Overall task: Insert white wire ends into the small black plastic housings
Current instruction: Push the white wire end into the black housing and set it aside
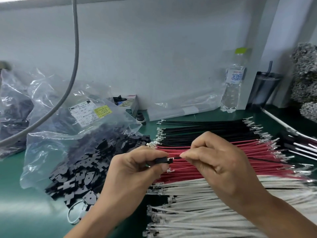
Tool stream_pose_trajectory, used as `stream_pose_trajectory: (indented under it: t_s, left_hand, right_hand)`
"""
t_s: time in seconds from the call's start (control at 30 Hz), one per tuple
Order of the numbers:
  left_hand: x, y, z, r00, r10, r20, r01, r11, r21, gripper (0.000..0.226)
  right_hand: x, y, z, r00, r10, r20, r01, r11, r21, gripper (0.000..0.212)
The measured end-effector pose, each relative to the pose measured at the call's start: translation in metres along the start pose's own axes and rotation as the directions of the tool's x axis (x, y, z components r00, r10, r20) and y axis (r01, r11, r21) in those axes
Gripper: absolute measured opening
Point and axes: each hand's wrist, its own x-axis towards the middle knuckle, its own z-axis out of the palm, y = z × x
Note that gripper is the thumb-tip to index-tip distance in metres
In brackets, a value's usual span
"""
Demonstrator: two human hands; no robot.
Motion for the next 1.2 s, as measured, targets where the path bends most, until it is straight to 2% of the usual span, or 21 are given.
stream_pose_trajectory:
  t_s: [0.17, 0.3, 0.4, 0.47, 0.57, 0.63, 0.8, 1.03, 1.13, 1.2]
  left_hand:
    - [-0.001, 0.002, -0.001, 1.0, 0.003, 0.023, -0.004, 0.999, 0.043, 0.019]
    - [0.0, 0.002, -0.002, 1.0, 0.016, 0.016, -0.017, 0.997, 0.07, 0.02]
    - [0.0, 0.002, 0.001, 0.996, 0.087, 0.021, -0.09, 0.976, 0.196, 0.021]
    - [0.0, 0.002, 0.002, 0.995, 0.102, 0.002, -0.1, 0.965, 0.244, 0.021]
    - [-0.001, 0.002, 0.001, 0.997, 0.065, -0.03, -0.059, 0.985, 0.164, 0.023]
    - [-0.001, 0.002, 0.001, 0.999, 0.022, -0.043, -0.017, 0.993, 0.113, 0.023]
    - [-0.002, 0.0, 0.0, 1.0, -0.017, -0.018, 0.018, 0.999, 0.045, 0.019]
    - [-0.003, 0.002, 0.002, 0.999, -0.052, -0.011, 0.052, 0.998, 0.032, 0.018]
    - [-0.001, 0.005, 0.004, 0.995, -0.086, -0.059, 0.084, 0.996, -0.029, 0.02]
    - [0.0, 0.005, 0.001, 0.987, -0.088, -0.131, 0.084, 0.996, -0.04, 0.022]
  right_hand:
    - [0.001, -0.004, 0.0, 0.999, 0.036, 0.009, -0.036, 0.997, 0.061, 0.016]
    - [0.0, -0.009, 0.002, 1.0, 0.002, 0.015, -0.001, 1.0, -0.013, 0.014]
    - [-0.001, -0.013, 0.006, 0.997, -0.049, 0.056, 0.053, 0.996, -0.068, 0.011]
    - [-0.001, -0.011, 0.006, 0.998, -0.024, 0.054, 0.025, 0.999, -0.024, 0.011]
    - [-0.001, -0.008, 0.004, 0.995, 0.085, 0.043, -0.086, 0.996, 0.027, 0.013]
    - [-0.002, -0.006, 0.004, 0.994, 0.097, 0.057, -0.098, 0.995, 0.013, 0.014]
    - [-0.001, -0.007, 0.01, 0.999, 0.016, 0.039, -0.014, 0.999, -0.051, 0.016]
    - [0.0, -0.007, 0.012, 0.999, -0.044, 0.027, 0.047, 0.987, -0.151, 0.016]
    - [0.006, -0.005, 0.005, 0.996, -0.075, -0.046, 0.058, 0.952, -0.302, 0.009]
    - [0.006, -0.006, 0.001, 0.993, -0.114, -0.031, 0.097, 0.937, -0.336, 0.006]
